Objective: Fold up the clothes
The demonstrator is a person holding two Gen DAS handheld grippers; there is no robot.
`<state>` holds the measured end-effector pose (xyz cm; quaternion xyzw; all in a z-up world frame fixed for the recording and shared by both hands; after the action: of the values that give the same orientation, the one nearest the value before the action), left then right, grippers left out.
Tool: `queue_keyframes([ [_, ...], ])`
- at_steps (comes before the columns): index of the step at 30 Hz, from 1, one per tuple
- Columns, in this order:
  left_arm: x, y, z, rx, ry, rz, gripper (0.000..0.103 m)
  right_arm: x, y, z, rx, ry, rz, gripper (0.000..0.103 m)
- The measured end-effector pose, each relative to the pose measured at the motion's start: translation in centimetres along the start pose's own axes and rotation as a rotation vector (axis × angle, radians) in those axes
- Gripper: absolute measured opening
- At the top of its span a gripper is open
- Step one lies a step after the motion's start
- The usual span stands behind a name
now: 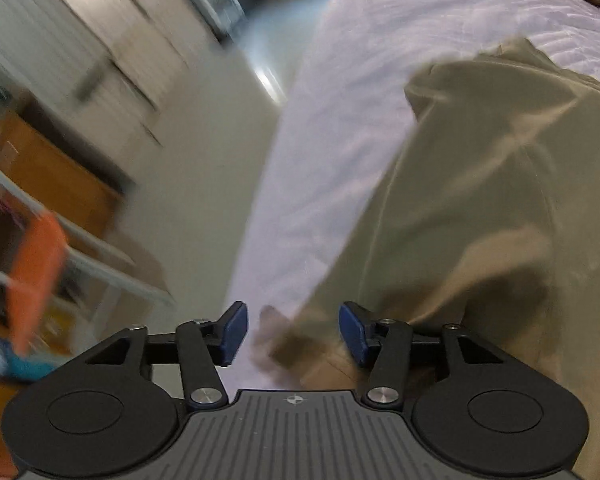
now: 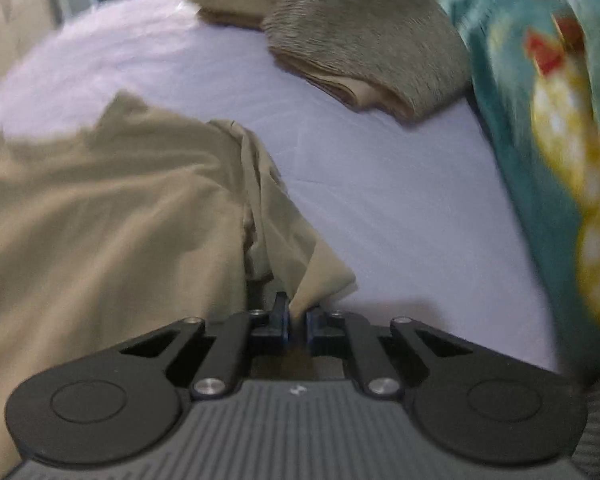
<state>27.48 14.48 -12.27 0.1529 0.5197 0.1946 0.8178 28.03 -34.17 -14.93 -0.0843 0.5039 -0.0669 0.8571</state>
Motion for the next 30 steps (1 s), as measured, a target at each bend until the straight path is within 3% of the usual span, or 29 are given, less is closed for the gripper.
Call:
queue_keyframes([
  [3, -0.1, -1.1, 0.5, 0.063, -0.018, 0.042, 0.046, -0.4, -2.6, 1.4, 0.009, -0.036, -0.113, 0.007],
  [7, -0.1, -2.4, 0.5, 0.125, -0.046, 0.031, 0.013, 0.6, -4.5, 1.5, 0.021, -0.017, -0.111, 0.009],
  [9, -0.2, -3.4, 0.3, 0.158, -0.055, 0.041, 0.005, 1.5, -3.4, 0.8, -0.08, 0.014, -0.165, 0.015],
  [11, -0.3, -3.7, 0.5, 0.169, -0.074, 0.046, 0.003, 1.2, -3.0, 0.6, -0.094, 0.002, -0.207, 0.025],
  [12, -0.5, -3.5, 0.6, 0.161, -0.087, 0.041, 0.005, 0.7, -2.9, 0.5, -0.087, -0.009, -0.226, 0.03],
  [14, -1.0, -3.1, 0.9, 0.146, -0.112, 0.03, 0.013, -1.8, -2.8, 1.0, -0.054, -0.078, -0.248, 0.054],
  [17, -3.0, -0.6, 0.8, 0.018, -0.15, -0.064, 0.019, -6.0, -1.3, 1.6, -0.043, -0.156, -0.156, 0.074],
  [18, -3.7, 0.7, 0.8, -0.037, -0.154, -0.108, 0.031, -7.2, -0.6, 1.6, -0.035, -0.167, -0.103, 0.076],
  [19, -4.3, 2.0, 0.9, -0.092, -0.155, -0.152, 0.053, -8.3, 0.1, 1.5, -0.021, -0.165, -0.033, 0.08],
  [21, -5.2, 3.6, 0.4, -0.172, -0.156, -0.236, 0.066, -9.8, 1.7, 1.0, 0.025, -0.144, 0.11, 0.081],
  [22, -5.6, 3.9, 0.1, -0.194, -0.148, -0.27, 0.066, -10.4, 2.5, 0.5, 0.059, -0.127, 0.194, 0.082],
  [24, -5.3, 3.8, -1.0, -0.19, -0.126, -0.27, 0.066, -11.4, 4.1, -0.6, 0.11, -0.095, 0.327, 0.082],
  [26, -4.6, 3.4, -1.9, -0.183, -0.106, -0.242, 0.066, -11.2, 5.2, -2.1, 0.109, -0.062, 0.348, 0.082],
  [30, -2.4, 2.2, -3.4, -0.218, -0.029, -0.281, 0.066, -10.9, 7.4, -5.2, 0.106, 0.002, 0.389, 0.082],
])
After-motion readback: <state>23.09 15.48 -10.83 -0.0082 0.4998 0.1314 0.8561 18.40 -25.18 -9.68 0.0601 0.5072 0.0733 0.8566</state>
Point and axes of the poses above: each gripper's, at about its wrist camera, not at the fingertips, and x roughly the way its jaws point, y to its left, z to its top, the point moved 4 cm from there along x, roughly the way its jaws point, and after that the axes turned 1 degree about y, right-handed, at the moved point
